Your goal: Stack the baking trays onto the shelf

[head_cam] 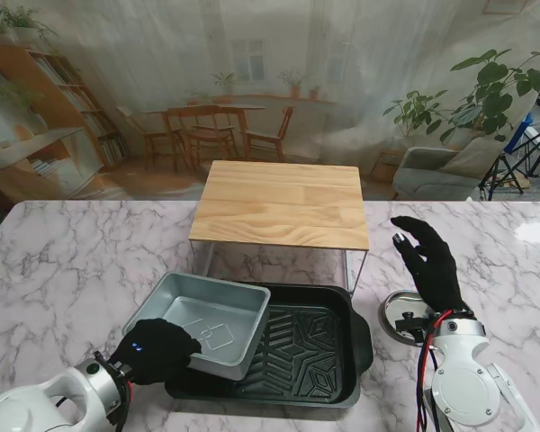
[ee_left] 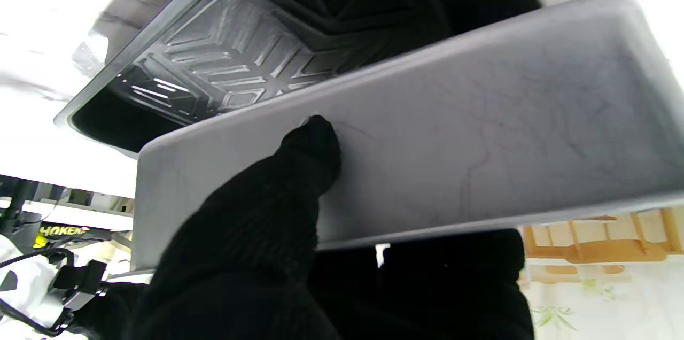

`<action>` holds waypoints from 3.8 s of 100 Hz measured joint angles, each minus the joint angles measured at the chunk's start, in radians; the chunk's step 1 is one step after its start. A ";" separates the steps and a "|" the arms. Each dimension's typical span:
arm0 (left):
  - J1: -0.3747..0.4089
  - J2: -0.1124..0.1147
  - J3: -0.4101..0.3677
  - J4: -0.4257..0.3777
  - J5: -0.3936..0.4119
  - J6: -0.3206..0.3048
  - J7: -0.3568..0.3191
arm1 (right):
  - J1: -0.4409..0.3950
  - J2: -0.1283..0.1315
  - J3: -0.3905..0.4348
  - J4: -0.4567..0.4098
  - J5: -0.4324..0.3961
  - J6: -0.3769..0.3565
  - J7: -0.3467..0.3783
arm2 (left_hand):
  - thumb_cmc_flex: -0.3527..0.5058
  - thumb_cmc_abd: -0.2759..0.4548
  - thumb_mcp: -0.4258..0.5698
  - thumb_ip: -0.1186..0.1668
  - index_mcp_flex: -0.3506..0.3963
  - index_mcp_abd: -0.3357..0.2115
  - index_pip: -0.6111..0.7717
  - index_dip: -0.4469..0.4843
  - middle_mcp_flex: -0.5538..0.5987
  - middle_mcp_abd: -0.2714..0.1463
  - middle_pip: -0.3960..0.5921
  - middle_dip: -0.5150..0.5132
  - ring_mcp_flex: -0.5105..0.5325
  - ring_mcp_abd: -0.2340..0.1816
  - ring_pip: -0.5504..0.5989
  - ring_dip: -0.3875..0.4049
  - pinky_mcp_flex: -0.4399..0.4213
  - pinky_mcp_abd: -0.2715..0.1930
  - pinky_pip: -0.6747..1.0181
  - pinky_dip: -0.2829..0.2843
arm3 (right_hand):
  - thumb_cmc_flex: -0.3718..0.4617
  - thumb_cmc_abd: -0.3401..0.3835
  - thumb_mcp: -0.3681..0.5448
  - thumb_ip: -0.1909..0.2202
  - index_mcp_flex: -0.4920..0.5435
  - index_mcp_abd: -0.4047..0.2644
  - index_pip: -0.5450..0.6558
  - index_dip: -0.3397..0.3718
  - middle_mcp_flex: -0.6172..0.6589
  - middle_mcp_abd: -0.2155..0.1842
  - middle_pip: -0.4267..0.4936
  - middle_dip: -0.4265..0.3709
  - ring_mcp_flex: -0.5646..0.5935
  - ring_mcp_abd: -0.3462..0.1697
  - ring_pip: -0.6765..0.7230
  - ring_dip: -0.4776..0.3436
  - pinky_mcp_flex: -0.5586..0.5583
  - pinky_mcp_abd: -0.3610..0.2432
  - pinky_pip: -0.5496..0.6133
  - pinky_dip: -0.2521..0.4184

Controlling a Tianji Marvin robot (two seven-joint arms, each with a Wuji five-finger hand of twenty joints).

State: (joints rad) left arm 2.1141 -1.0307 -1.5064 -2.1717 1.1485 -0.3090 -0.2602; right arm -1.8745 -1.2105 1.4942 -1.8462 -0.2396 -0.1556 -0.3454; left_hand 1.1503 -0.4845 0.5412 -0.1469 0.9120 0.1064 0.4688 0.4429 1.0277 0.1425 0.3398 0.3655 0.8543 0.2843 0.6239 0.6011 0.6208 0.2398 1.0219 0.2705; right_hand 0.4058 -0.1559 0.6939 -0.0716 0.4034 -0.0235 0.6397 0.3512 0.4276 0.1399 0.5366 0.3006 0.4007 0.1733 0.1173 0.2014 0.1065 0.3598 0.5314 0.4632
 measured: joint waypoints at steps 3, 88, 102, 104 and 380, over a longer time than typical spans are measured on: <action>-0.012 0.001 0.015 0.000 -0.002 0.005 -0.008 | 0.000 0.000 0.000 0.000 0.001 0.000 0.001 | 0.000 0.000 0.000 0.000 0.000 0.000 0.000 0.004 0.000 0.000 0.000 0.000 0.000 0.000 0.000 0.000 0.000 0.000 0.000 0.000 | 0.000 0.000 0.000 0.000 0.000 0.000 0.000 0.000 0.000 0.000 0.000 0.000 0.000 0.000 0.000 0.000 0.000 0.000 0.000 0.000; -0.165 0.018 0.215 0.040 -0.028 0.094 -0.106 | -0.005 -0.001 0.010 -0.001 0.010 -0.004 0.000 | 0.000 0.000 0.000 0.000 0.000 0.008 -0.004 0.005 0.000 0.002 0.000 0.011 0.012 0.002 0.009 0.001 0.008 0.004 0.013 0.012 | 0.000 0.000 0.000 0.000 0.000 0.000 0.000 0.000 0.000 0.000 0.000 0.000 0.000 0.000 0.000 0.000 0.000 0.000 0.000 0.000; -0.191 0.021 0.245 0.073 -0.025 0.118 -0.109 | -0.005 -0.001 0.010 -0.001 0.010 -0.003 0.000 | 0.000 0.000 0.000 0.000 0.000 0.008 -0.007 0.005 0.000 0.002 0.000 0.011 0.012 0.002 0.009 0.001 0.008 0.004 0.016 0.012 | 0.000 0.000 0.000 0.000 0.000 0.000 0.000 0.000 0.000 0.000 0.000 0.000 0.000 0.000 0.000 0.000 0.000 0.000 0.000 0.000; -0.194 0.021 0.249 0.077 -0.025 0.121 -0.109 | -0.005 -0.001 0.010 -0.001 0.010 -0.002 0.000 | 0.000 0.000 0.000 0.000 0.000 0.008 -0.008 0.005 0.000 0.002 0.000 0.011 0.012 0.002 0.009 0.001 0.008 0.004 0.018 0.012 | 0.000 0.000 0.000 0.000 0.000 0.000 0.000 0.000 0.000 0.000 0.000 0.000 0.000 0.000 0.000 0.000 0.000 0.000 0.000 0.000; -0.193 -0.044 -0.208 0.300 -0.060 0.119 0.370 | -0.005 -0.002 0.018 0.017 0.001 -0.009 -0.006 | -0.206 0.435 -0.537 0.146 -0.325 0.032 -0.289 -0.073 -0.481 0.076 -0.239 -0.091 -0.443 0.072 -0.311 -0.208 -0.475 0.033 -0.203 0.149 | 0.000 -0.001 0.000 0.000 0.000 0.000 0.000 0.000 0.000 0.000 0.000 0.000 0.000 0.000 0.000 0.000 0.000 0.000 0.000 0.000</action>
State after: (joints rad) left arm 1.9207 -1.0744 -1.7145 -1.8719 1.0882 -0.1901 0.1095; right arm -1.8792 -1.2128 1.5118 -1.8293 -0.2382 -0.1647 -0.3519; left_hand 0.9447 -0.0499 0.0045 -0.0004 0.5872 0.1381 0.1794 0.3700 0.5463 0.2181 0.1006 0.2741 0.4118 0.3561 0.3126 0.3927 0.1462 0.2727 0.8192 0.4198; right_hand 0.4060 -0.1565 0.6939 -0.0718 0.4034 -0.0235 0.6397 0.3512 0.4276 0.1404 0.5367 0.3007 0.4008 0.1733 0.1174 0.2015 0.1064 0.3598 0.5316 0.4629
